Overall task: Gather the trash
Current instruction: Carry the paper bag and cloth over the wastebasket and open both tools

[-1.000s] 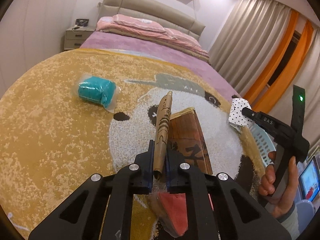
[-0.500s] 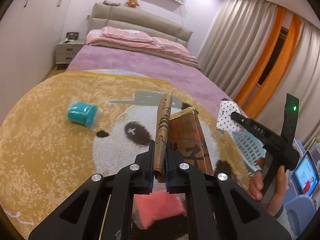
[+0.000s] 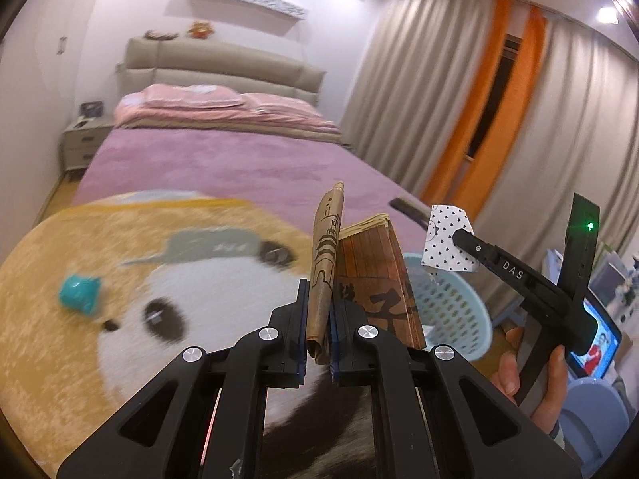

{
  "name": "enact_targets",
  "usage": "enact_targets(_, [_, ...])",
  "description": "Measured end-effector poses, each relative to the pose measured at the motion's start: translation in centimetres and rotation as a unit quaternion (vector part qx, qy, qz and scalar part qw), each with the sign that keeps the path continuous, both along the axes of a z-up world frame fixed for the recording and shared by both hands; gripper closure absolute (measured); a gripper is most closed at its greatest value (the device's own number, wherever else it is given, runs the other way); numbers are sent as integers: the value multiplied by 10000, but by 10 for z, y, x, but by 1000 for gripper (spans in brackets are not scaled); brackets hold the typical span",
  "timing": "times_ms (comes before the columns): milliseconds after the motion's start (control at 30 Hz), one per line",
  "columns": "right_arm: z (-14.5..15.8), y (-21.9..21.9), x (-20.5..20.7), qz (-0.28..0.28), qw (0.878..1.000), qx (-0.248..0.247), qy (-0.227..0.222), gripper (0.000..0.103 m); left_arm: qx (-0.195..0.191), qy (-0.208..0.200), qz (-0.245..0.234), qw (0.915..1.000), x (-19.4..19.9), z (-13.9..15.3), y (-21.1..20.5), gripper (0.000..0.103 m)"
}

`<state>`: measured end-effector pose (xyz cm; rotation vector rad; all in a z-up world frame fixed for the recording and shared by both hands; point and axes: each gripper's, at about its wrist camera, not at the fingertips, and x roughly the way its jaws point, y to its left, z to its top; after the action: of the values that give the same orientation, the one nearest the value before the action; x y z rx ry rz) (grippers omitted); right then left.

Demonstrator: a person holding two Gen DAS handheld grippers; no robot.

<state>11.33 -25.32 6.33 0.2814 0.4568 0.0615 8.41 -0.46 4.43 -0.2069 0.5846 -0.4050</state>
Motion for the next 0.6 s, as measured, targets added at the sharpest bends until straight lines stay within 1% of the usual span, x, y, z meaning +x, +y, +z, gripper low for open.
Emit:
enact_targets(167, [13, -46, -17, -465, 9988, -82, -163, 90, 117, -102, -415, 9990, 13, 7, -50, 96])
enact_targets(267, [14, -72, -22, -687, 9975, -47, -168, 90, 154, -100, -677, 9975, 24, 7, -84, 96])
enact_targets(467, [4, -127, -25, -1168, 9931, 77, 10, 90, 95, 69, -1104, 9938, 49, -3, -148, 96])
enact_targets(600, [-9, -153, -18, -1332, 9905, 265, 219, 90, 140, 244, -1298, 9911, 64, -17, -188, 96])
